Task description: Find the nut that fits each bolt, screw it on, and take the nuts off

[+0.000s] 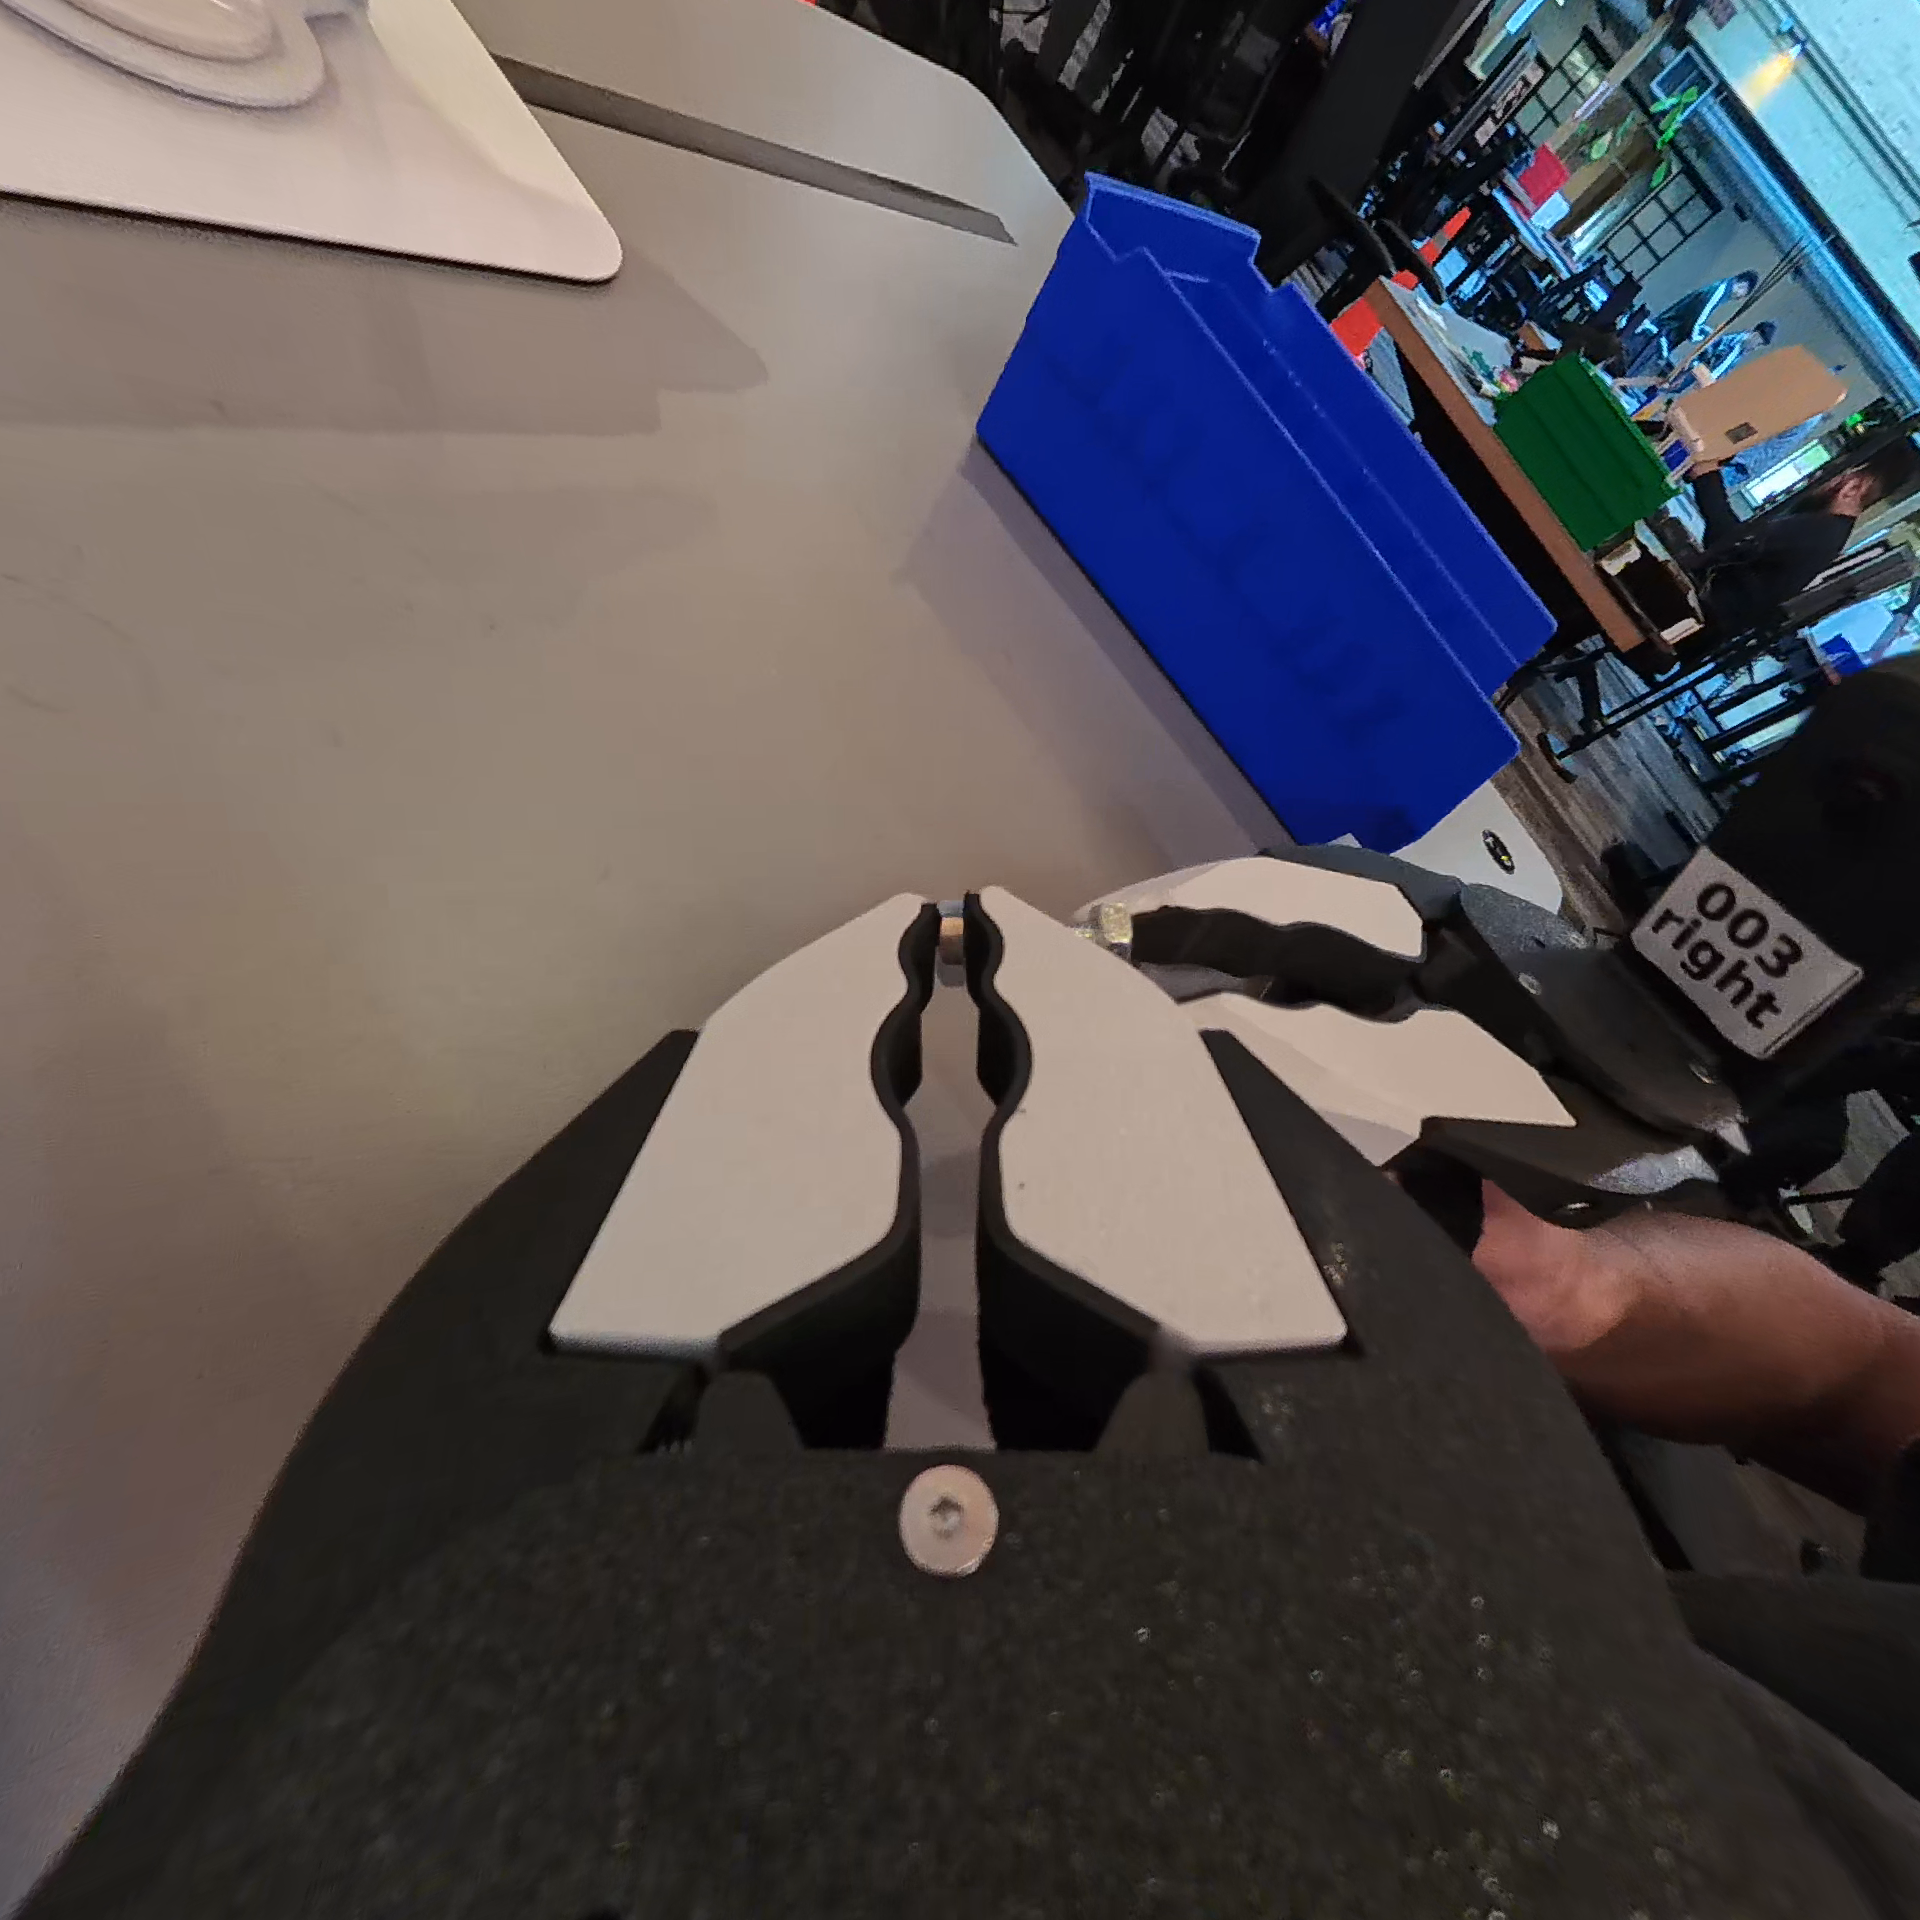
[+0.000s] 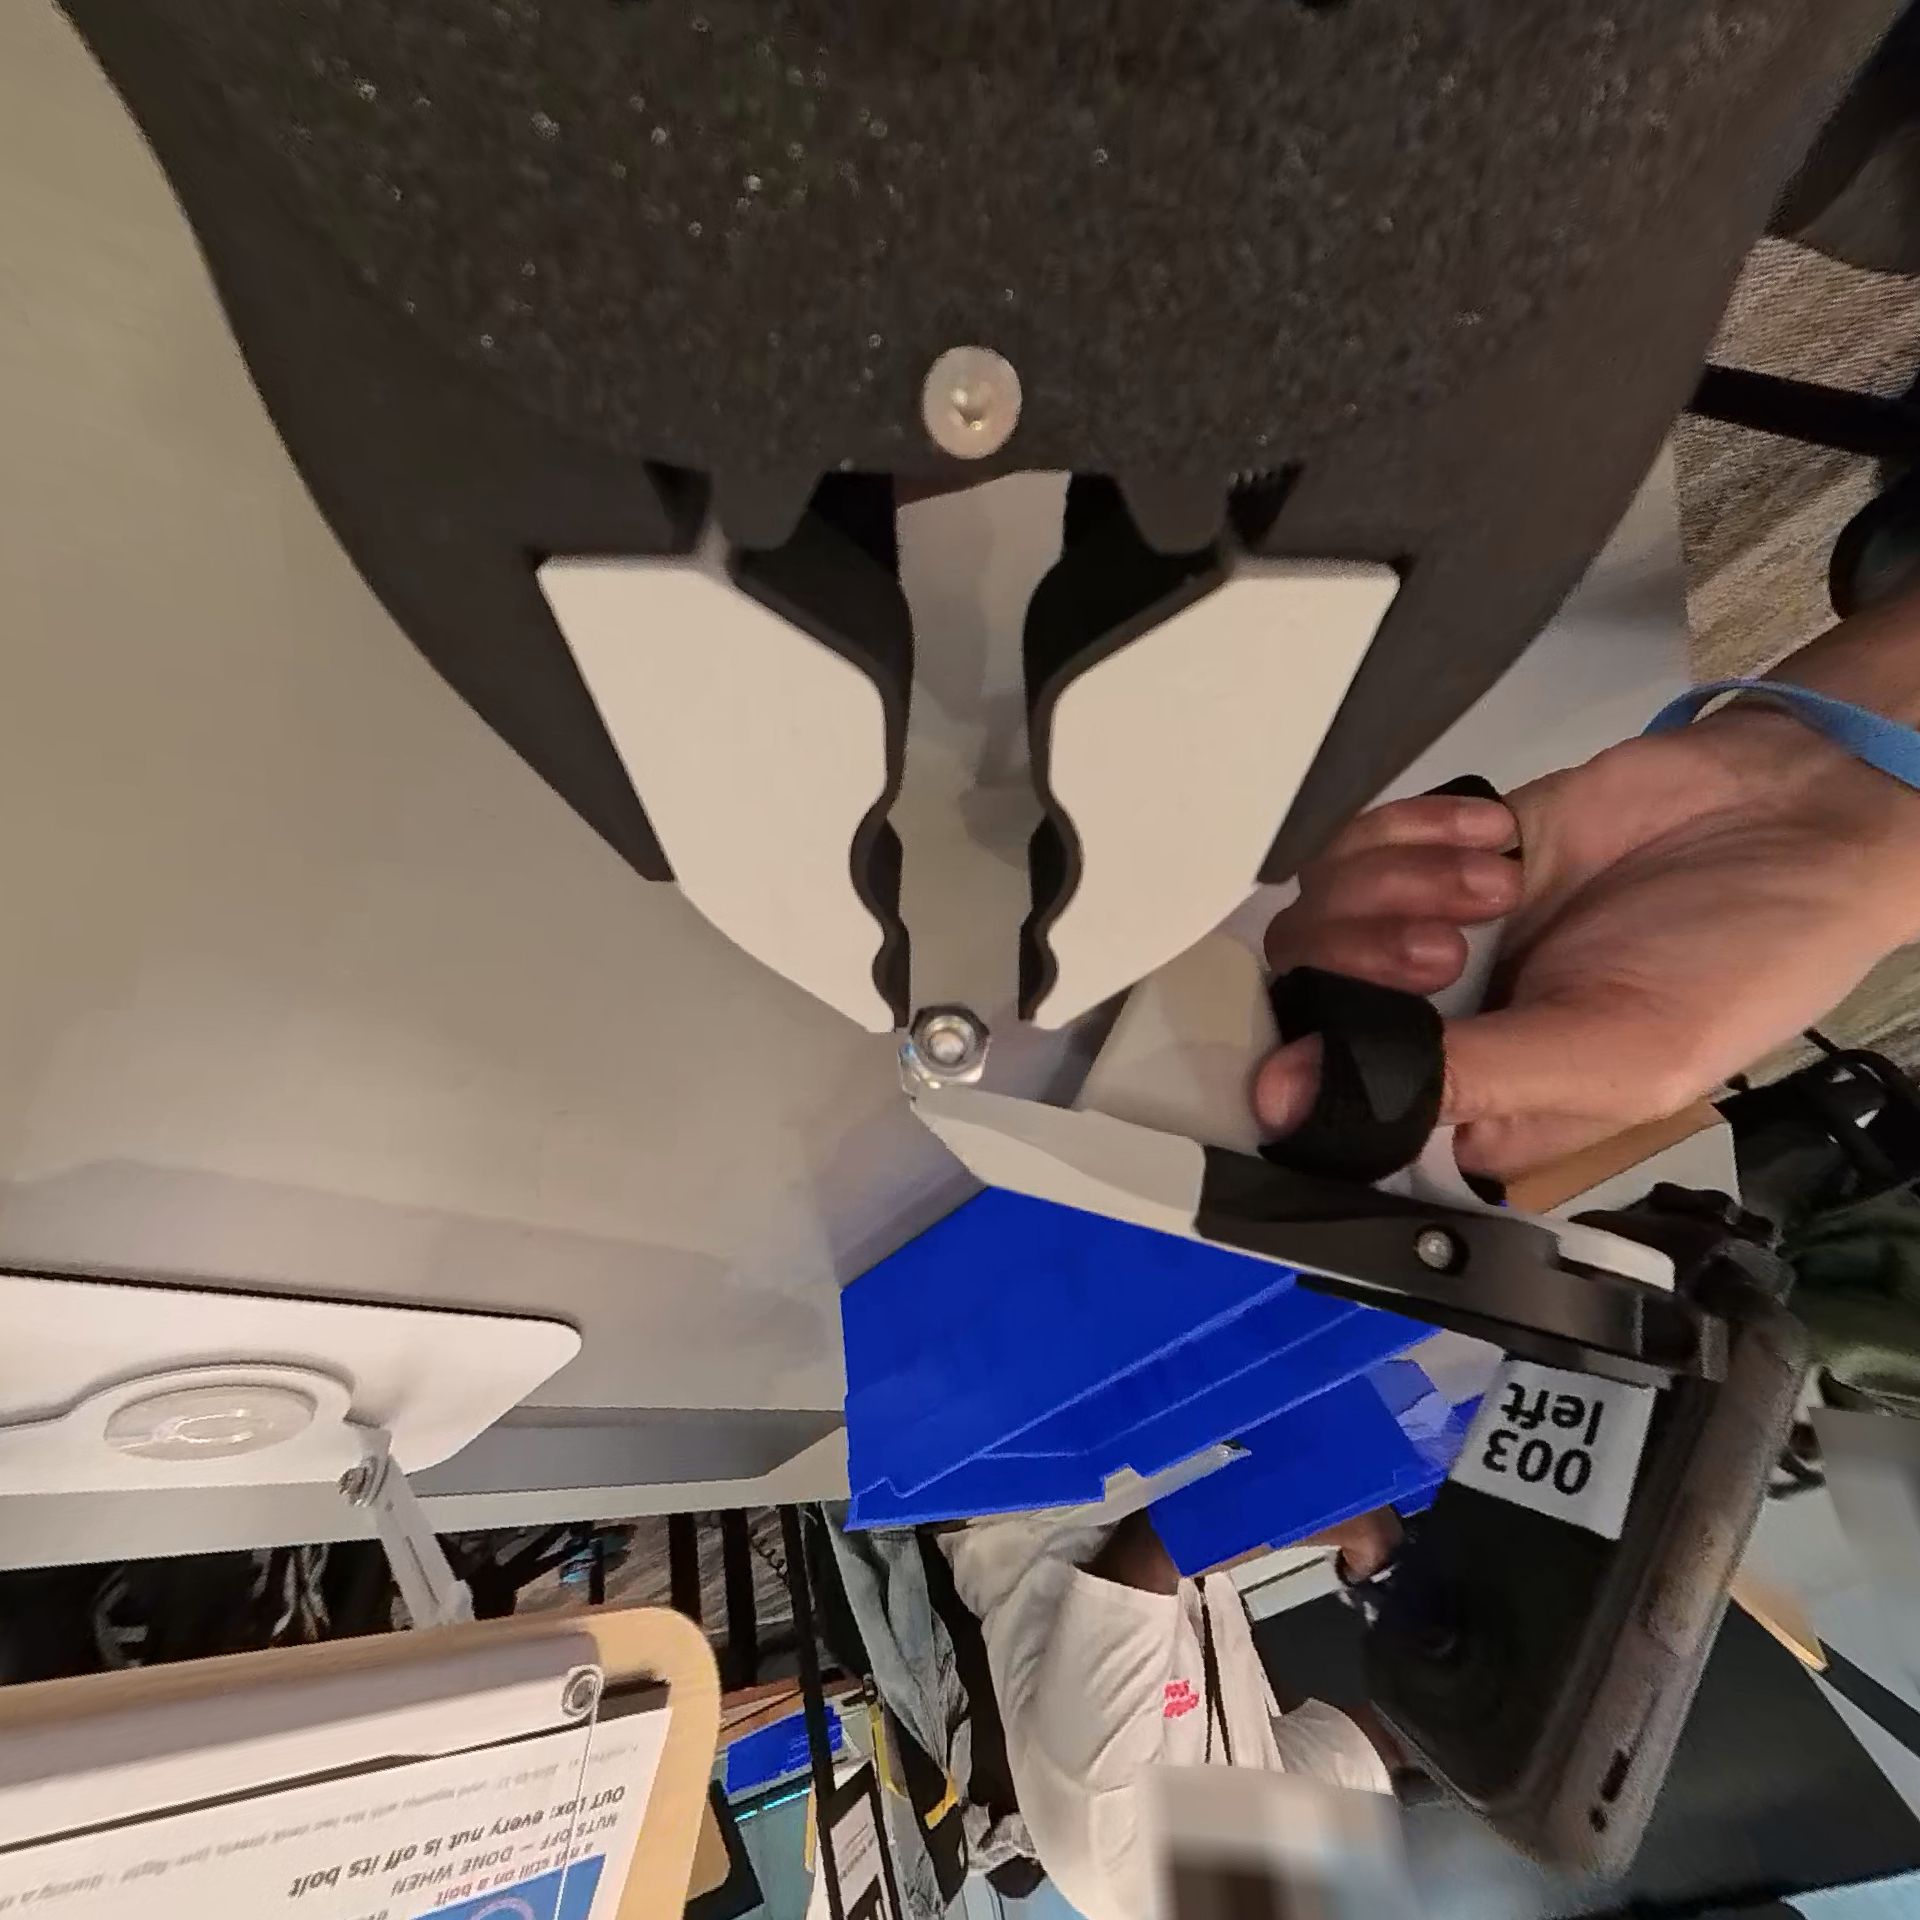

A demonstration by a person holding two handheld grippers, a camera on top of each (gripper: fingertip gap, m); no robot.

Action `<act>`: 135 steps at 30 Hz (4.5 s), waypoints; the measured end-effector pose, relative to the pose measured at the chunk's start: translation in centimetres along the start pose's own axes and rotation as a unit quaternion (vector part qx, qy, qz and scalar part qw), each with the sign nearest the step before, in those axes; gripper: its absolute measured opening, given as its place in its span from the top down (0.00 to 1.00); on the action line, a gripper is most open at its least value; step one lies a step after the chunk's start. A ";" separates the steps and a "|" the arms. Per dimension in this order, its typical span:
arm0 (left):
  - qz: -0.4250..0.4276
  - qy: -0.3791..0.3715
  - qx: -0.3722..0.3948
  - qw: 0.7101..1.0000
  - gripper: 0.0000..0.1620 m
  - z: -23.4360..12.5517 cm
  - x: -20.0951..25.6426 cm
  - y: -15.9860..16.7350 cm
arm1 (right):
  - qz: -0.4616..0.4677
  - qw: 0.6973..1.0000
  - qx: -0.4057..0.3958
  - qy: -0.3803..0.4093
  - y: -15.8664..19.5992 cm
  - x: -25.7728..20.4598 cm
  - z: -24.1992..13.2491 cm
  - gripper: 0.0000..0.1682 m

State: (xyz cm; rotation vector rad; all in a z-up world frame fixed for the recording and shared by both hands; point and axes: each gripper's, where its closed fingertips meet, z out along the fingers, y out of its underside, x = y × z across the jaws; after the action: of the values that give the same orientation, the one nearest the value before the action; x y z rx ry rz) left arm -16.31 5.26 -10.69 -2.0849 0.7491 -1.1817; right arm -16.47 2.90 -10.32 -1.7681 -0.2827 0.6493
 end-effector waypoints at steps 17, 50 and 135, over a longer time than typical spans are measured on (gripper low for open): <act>0.011 0.008 -0.007 1.000 0.97 -0.3 0.4 -0.1 | -0.292 0.956 -0.016 -0.003 -1.1 -2.0 -0.4 0.72; 0.050 0.001 -0.009 0.999 0.97 -1.0 1.1 -0.6 | -0.322 0.947 -0.003 -0.009 -1.8 -2.5 -1.0 0.72; 0.009 0.075 0.044 0.996 0.62 -4.4 2.4 -1.6 | -0.327 0.943 -0.030 0.045 -1.7 0.6 -1.9 0.91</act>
State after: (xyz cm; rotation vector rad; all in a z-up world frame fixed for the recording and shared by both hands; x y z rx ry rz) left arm -18.84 3.49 -6.48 -1.9293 0.7684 -1.3472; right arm -14.69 2.19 -8.52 -1.6186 -0.7905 0.0792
